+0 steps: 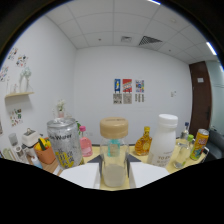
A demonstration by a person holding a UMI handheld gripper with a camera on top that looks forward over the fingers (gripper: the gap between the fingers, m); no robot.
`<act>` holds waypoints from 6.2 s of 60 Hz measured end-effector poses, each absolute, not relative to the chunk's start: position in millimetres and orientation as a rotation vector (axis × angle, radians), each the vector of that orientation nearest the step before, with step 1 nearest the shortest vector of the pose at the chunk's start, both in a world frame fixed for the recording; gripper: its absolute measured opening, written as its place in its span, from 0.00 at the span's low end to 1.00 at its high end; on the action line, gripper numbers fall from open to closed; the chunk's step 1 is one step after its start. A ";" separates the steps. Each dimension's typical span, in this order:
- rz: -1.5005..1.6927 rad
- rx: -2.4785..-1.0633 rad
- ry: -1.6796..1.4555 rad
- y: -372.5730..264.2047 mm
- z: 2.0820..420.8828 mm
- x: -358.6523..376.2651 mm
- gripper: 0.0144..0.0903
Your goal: Make me a cup of Mount Fuji.
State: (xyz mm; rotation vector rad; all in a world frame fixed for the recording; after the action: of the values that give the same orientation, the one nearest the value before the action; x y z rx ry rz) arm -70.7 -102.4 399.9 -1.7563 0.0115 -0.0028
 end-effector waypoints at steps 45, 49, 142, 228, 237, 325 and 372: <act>0.074 -1.873 0.016 -229.8 214.3 -74.5 0.30; 0.098 -1.891 0.028 -230.8 187.1 -76.1 0.29; 0.607 -1.673 0.518 -217.3 215.1 -68.9 0.30; 0.073 -1.985 0.001 -267.3 147.2 -75.8 0.95; 0.025 -2.020 0.028 -290.3 158.4 -35.5 0.95; 0.043 -1.715 0.057 -161.2 400.2 46.9 0.44; -0.415 -1.941 -0.352 -218.4 116.9 141.8 0.44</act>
State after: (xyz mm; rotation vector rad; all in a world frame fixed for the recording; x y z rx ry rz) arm 141.8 -218.4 116.9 -1.9412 -0.3521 -0.4153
